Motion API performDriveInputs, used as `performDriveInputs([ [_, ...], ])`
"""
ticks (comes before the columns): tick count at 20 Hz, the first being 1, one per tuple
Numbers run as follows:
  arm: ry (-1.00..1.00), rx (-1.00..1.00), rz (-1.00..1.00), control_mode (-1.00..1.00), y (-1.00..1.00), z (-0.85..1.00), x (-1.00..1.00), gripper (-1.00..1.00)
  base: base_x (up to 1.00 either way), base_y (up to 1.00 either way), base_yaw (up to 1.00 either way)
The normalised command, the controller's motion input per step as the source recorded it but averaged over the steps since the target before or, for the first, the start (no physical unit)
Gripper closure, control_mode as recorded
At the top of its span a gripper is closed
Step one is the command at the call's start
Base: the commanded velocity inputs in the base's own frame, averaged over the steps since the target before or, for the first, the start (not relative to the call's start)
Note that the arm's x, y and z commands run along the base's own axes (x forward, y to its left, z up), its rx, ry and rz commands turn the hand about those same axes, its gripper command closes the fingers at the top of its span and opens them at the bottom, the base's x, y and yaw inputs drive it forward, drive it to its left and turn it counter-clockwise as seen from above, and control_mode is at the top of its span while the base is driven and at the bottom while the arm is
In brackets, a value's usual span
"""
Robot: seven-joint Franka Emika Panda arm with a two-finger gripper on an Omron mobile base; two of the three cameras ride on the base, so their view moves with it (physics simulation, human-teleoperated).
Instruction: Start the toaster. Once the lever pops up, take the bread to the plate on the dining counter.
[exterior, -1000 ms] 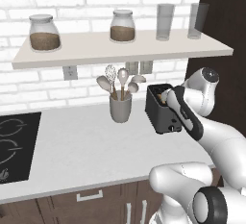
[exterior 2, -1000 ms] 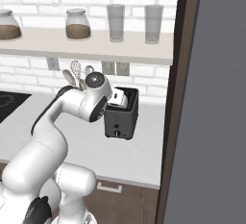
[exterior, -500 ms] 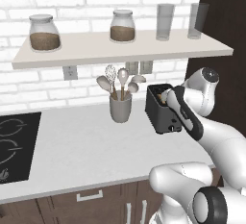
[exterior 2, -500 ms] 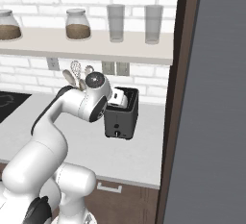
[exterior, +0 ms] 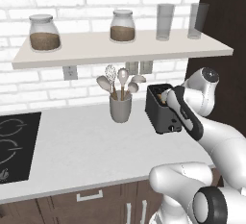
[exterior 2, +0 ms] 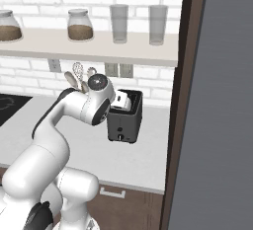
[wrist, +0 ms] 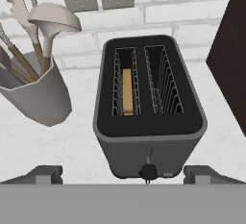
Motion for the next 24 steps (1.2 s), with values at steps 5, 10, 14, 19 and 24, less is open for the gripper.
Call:
performDriveInputs([
  [5, 0.00, 0.00, 0.00, -1.00, 0.00, 0.00, 0.00, -1.00, 0.00, 0.00, 0.00],
  [10, 0.00, 0.00, 0.00, -1.00, 0.00, 0.00, 0.00, -1.00, 0.00, 0.00, 0.00],
  [14, 0.00, 0.00, 0.00, -1.00, 0.00, 0.00, 0.00, -1.00, 0.00, 0.00, 0.00],
  [19, 0.00, 0.00, 0.00, -1.00, 0.00, 0.00, 0.00, -1.00, 0.00, 0.00, 0.00],
  [24, 0.00, 0.00, 0.00, -1.00, 0.00, 0.00, 0.00, -1.00, 0.00, 0.00, 0.00],
])
